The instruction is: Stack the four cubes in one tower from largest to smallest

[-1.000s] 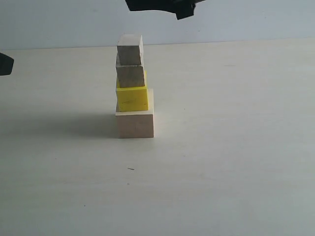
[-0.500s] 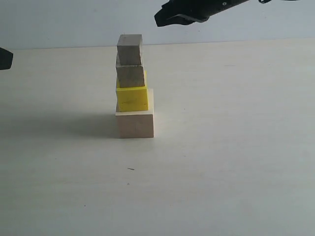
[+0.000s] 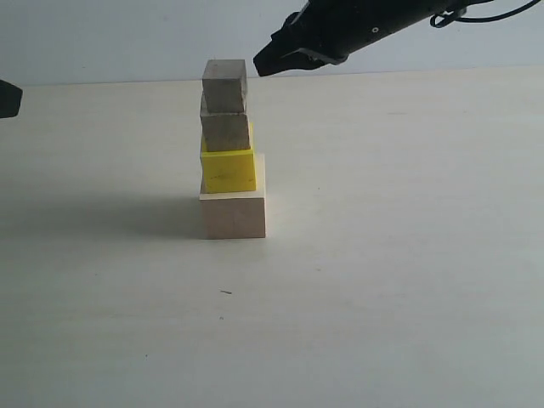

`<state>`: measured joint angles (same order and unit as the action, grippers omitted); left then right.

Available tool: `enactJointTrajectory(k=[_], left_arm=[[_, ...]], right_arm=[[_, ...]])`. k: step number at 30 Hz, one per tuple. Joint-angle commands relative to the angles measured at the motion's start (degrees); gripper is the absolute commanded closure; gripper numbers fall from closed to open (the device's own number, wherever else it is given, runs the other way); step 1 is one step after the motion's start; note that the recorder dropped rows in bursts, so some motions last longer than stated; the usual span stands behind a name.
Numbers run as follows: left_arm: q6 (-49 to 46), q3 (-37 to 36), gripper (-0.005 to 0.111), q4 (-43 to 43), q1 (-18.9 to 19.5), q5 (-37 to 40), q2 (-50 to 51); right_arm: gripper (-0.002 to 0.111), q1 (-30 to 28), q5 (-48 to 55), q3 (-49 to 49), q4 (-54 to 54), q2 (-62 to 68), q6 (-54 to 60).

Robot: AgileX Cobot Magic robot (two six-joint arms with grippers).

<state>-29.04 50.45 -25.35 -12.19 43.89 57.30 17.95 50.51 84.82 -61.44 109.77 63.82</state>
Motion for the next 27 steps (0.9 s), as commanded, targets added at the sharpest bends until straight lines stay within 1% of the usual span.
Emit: enactJointTrajectory(k=[1, 11, 15, 22, 23, 25, 27], left_arm=[[-0.6, -0.2, 0.081, -0.4, 0.2, -0.8, 0.0], [-0.6, -0.2, 0.081, -0.4, 0.2, -0.8, 0.0], [-0.6, -0.2, 0.081, -0.4, 0.2, -0.8, 0.0], [-0.6, -0.2, 0.081, -0.4, 0.2, -0.7, 0.0], [-0.6, -0.2, 0.081, -0.4, 0.2, -0.7, 0.0], [-0.6, -0.2, 0.081, -0.4, 0.2, -0.6, 0.0], [-0.6, -0.2, 0.081, -0.4, 0.2, -0.6, 0.0]], right_arm=[[0.108, 0.2, 1.8, 0.3, -1.7, -0.1, 0.7], [0.108, 1.4, 3.6, 0.3, 0.4, -0.5, -1.4], [0.108, 1.4, 2.4, 0.3, 2.2, -1.6, -3.0], [0.108, 1.4, 1.4, 0.3, 2.1, -2.2, -3.0], [0.108, 1.4, 0.8, 0.3, 2.3, -2.2, -3.0], [0.108, 1.2, -4.6, 0.3, 5.3, -3.2, -5.3], [0.108, 1.1, -11.4, 0.0, 6.2, -5.0, -6.5]])
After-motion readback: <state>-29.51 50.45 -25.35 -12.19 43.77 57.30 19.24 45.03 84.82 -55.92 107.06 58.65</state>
